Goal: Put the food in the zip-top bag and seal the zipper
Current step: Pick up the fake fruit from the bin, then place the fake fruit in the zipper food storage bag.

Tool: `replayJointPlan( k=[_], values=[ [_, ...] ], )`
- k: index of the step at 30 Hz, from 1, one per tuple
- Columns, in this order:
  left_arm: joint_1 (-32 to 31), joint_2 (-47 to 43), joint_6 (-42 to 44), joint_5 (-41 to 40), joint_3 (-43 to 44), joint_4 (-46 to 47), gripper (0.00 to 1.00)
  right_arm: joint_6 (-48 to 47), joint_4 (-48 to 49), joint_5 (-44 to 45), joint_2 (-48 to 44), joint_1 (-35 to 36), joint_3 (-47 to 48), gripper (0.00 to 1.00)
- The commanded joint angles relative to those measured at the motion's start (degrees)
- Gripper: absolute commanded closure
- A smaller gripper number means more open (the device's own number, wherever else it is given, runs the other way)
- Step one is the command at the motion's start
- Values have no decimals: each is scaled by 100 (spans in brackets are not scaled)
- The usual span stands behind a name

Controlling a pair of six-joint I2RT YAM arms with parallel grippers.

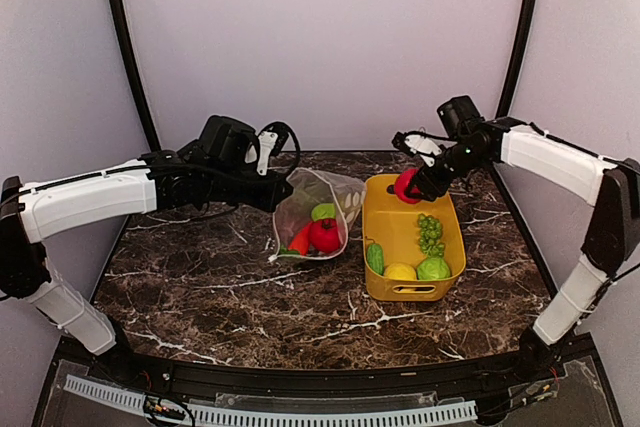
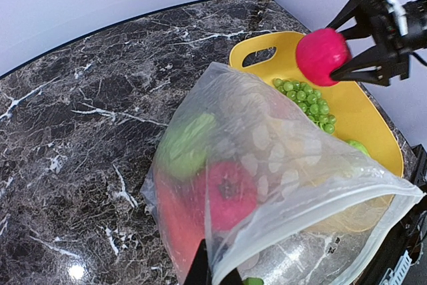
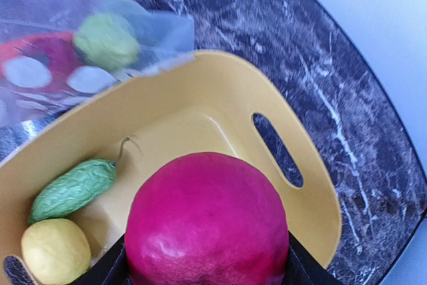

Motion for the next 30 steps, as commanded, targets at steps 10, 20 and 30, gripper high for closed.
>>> replayJointPlan(
  k=[10, 20, 30],
  values=[
    [-16, 80, 37, 131, 159, -72, 99, -308, -897, -2400, -1376, 722, 514, 49],
    [-115, 112, -1497, 344, 253, 98, 99, -197, -1126, -3180, -1293, 1796, 1181, 49],
    [-748, -48, -2355, -477, 678, -113, 99, 104, -1110, -3007, -522, 2342, 1942, 49]
  ],
)
